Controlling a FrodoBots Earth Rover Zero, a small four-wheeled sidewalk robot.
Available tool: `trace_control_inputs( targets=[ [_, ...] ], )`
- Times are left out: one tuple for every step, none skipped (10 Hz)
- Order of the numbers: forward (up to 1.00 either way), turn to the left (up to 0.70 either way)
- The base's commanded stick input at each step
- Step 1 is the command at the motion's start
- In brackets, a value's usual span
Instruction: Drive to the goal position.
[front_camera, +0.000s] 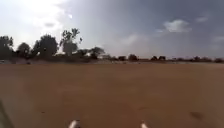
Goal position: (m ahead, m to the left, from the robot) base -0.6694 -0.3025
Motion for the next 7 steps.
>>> trace_control_inputs(
  targets=[
    [1.0,0.0],
    [1.0,0.0],
    [1.0,0.0],
    [1.0,0.0],
    [1.0,0.0],
    [1.0,0.0],
    [1.0,0.0]
  ],
)
